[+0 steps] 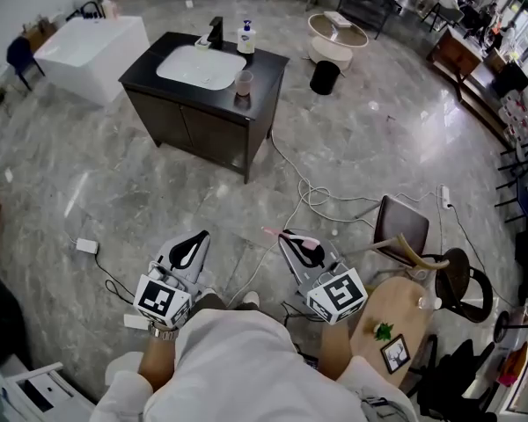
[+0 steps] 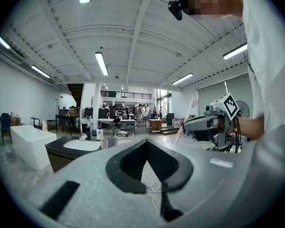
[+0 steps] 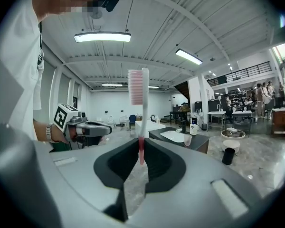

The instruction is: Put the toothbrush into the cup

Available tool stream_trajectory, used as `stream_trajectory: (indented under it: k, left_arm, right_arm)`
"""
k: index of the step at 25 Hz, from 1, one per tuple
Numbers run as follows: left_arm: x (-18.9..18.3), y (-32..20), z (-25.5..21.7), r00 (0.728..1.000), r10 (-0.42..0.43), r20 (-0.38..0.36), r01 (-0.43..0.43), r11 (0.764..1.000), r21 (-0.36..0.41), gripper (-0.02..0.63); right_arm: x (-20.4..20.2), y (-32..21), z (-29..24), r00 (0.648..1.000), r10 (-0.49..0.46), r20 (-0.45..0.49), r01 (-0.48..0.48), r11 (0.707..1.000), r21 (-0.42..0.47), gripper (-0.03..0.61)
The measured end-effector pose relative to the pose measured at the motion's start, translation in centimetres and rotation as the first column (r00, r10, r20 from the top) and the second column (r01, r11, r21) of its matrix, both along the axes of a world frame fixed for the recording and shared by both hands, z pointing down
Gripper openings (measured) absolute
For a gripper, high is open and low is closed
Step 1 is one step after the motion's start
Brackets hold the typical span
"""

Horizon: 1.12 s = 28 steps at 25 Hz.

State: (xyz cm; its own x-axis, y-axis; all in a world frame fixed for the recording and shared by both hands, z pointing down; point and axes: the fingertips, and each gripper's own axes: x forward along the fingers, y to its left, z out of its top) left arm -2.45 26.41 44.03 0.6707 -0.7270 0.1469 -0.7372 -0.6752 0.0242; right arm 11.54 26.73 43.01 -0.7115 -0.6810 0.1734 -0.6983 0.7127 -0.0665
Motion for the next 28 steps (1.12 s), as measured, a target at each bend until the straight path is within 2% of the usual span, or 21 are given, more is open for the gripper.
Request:
stream_trajectory:
  k: [7, 13, 18, 23, 28]
  left_arm:
    - [1.9, -3.2, 0.0, 1.0, 0.014, 0.017, -0.014, 1.0, 0.009, -0.003]
    - [1.3, -9.6, 0.6, 1.0, 0.026, 0.001, -0.026, 1.0, 0.017, -0.003]
    - [-1.0, -17.0, 1.3, 0.997, 0.069, -0.024, -0.068, 0.998, 0.007, -0.003]
    - [-5.2, -27.1, 0.6, 0.993, 0.106, -0.043, -0.106, 0.994, 0.004, -0.003]
    - [-9.0, -36.8, 0.4, 0.987, 0.155, -0.042, -0.155, 0.988, -0.002, -0.003]
  right_arm:
    - [2.3, -3.5, 0.6, 0.999, 0.025, 0.028, -0.025, 1.0, 0.002, 0.048]
    - [1.8, -9.5, 1.3, 0.999, 0.038, 0.024, -0.039, 0.999, 0.003, 0.048]
    - [-1.3, -16.7, 1.2, 0.998, 0.068, 0.011, -0.068, 0.998, 0.001, 0.048]
    - [-6.5, -26.0, 0.4, 0.997, 0.075, -0.015, -0.075, 0.997, -0.017, 0.048]
    - [-9.8, -34.6, 0.3, 0.991, 0.13, -0.042, -0.132, 0.99, -0.046, 0.048]
